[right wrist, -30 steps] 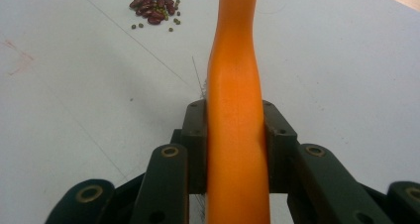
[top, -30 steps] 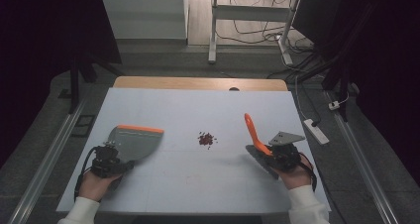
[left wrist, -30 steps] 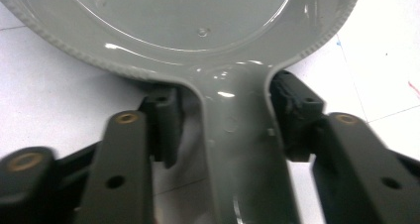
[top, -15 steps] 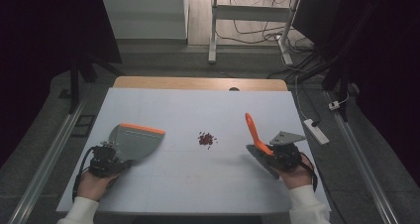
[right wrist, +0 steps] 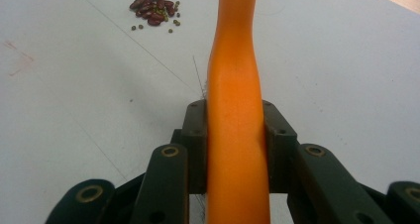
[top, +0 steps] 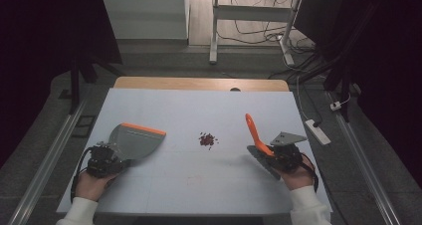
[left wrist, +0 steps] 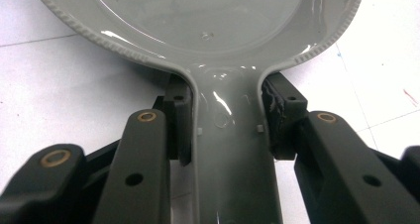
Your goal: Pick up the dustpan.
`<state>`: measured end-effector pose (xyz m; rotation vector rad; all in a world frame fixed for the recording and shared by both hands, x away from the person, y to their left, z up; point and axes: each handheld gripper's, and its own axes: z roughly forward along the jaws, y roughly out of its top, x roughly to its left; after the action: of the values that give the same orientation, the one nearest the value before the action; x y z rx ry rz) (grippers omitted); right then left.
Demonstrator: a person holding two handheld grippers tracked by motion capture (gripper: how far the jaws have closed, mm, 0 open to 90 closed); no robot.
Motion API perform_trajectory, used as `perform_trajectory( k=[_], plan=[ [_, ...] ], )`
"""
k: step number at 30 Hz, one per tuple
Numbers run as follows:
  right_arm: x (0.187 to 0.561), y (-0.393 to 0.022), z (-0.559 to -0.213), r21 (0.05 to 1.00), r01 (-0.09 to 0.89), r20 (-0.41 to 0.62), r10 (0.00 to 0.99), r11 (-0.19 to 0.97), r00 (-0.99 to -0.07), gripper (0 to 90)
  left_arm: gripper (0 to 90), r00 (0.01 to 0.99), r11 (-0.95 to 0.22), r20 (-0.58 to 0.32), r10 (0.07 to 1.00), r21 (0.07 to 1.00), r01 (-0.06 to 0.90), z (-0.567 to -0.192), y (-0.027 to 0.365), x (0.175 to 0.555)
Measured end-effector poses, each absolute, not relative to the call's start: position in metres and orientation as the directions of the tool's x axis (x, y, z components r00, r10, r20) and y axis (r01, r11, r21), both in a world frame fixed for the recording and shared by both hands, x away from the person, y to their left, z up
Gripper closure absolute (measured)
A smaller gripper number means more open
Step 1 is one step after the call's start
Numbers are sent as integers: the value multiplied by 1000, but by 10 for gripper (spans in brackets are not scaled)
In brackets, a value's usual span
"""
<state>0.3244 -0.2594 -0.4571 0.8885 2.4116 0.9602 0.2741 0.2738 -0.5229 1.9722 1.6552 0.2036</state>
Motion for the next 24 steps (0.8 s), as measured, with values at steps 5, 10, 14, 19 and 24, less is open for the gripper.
perform_trajectory(
  k=[5, 10, 14, 19, 24],
  plan=[
    [324, -261, -456, 720, 412, -121, 686, 558, -717, 700, 619, 245, -98, -232, 941, 508, 856, -523, 274, 274],
    [324, -260, -456, 722, 411, -121, 686, 557, -718, 700, 619, 257, -101, -234, 938, 524, 846, -521, 276, 273],
    [324, -260, -456, 719, 410, -123, 684, 561, -719, 700, 620, 267, -100, -232, 935, 551, 829, -519, 278, 272],
    [324, -260, -457, 717, 409, -125, 683, 564, -720, 700, 620, 287, -98, -238, 928, 586, 805, -516, 281, 270],
    [324, -260, -457, 718, 410, -124, 684, 562, -719, 700, 620, 311, -102, -248, 917, 609, 787, -514, 283, 269]
  ],
)
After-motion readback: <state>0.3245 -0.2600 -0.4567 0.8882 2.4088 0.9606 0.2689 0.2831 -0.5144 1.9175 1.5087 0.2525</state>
